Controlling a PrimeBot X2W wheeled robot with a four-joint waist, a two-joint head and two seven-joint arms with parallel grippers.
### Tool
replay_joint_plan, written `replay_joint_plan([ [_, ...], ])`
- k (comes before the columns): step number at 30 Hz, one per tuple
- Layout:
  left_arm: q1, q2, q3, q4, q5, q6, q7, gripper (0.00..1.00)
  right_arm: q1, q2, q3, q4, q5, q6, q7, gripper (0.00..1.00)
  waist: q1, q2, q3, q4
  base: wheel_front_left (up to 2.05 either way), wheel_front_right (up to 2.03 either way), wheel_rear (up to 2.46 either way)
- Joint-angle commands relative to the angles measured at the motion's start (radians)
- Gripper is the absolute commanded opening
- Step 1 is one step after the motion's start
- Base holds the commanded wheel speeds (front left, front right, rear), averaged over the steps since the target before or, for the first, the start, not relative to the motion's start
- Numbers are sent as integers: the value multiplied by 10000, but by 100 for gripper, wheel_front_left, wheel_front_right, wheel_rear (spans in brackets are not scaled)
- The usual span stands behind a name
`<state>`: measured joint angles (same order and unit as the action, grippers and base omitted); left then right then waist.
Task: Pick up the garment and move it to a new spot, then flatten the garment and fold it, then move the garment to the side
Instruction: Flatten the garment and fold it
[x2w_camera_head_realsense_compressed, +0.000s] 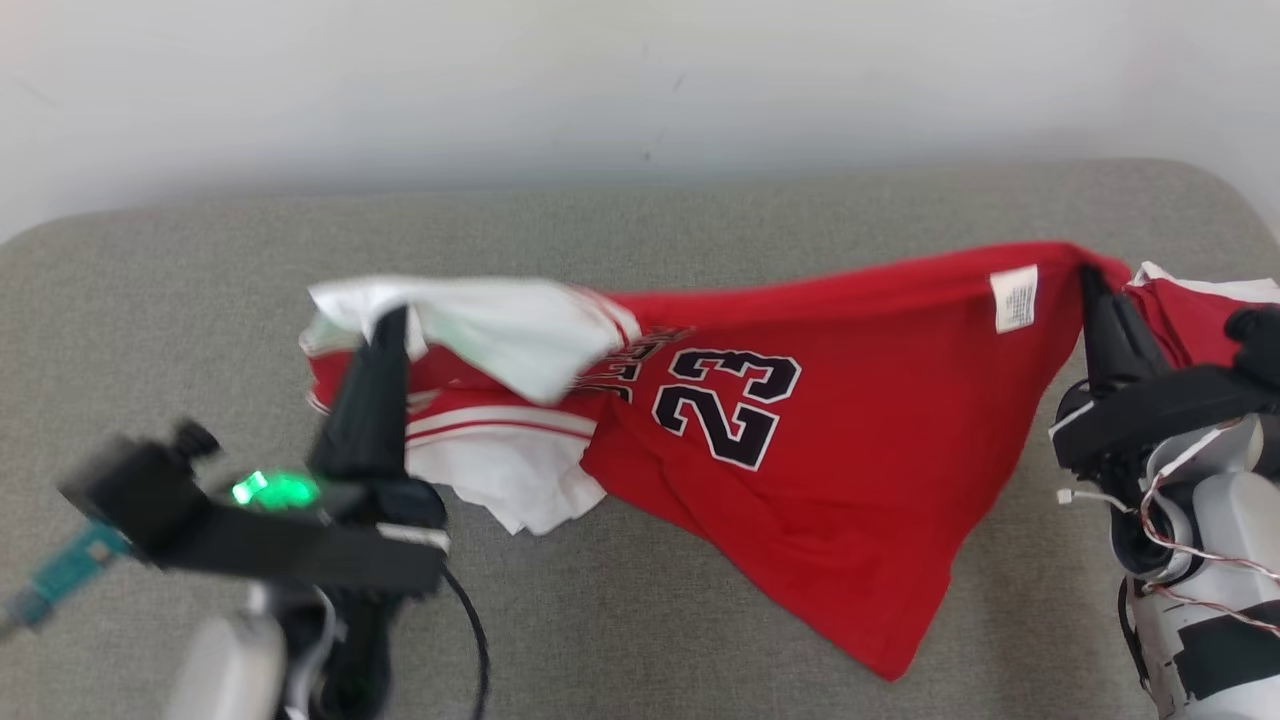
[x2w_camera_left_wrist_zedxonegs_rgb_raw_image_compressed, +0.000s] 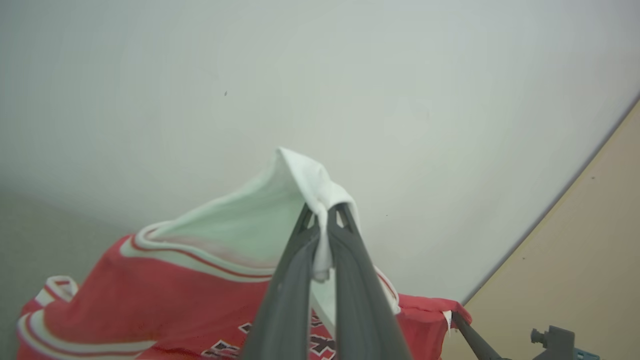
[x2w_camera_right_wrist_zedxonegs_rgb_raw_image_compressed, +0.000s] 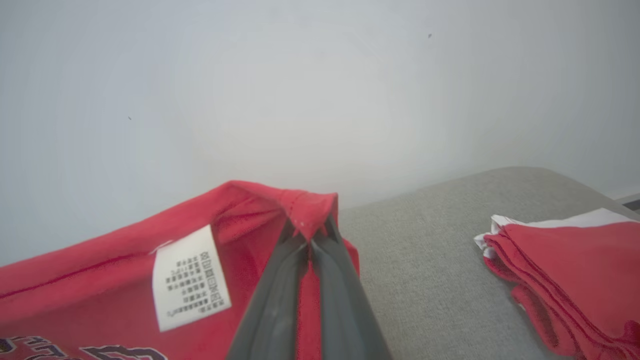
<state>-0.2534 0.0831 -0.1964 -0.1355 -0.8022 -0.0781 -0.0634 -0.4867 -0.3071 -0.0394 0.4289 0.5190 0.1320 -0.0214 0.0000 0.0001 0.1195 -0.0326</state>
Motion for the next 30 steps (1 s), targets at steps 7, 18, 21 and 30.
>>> replay_joint_plan([
  [7,-2847,833,792,-380,-829,107,1378,0,20,20,-284,-2271,192,-23,819,0,0,-1,-405,-307,0,0,0],
  [18,-6026,804,911,398,-1134,217,1966,0,-703,557,-1083,-4379,-1152,-23,724,0,0,-1,-667,-723,0,0,0],
  [21,-6356,847,911,415,-1177,298,2102,0,-870,700,-1473,-4942,-1614,-23,696,0,0,-1,-701,-816,0,0,0],
  [30,-6428,993,1042,236,-1251,527,2306,0,-730,889,-2025,-6101,-2330,-23,1398,0,0,-1,-593,-978,0,0,0],
])
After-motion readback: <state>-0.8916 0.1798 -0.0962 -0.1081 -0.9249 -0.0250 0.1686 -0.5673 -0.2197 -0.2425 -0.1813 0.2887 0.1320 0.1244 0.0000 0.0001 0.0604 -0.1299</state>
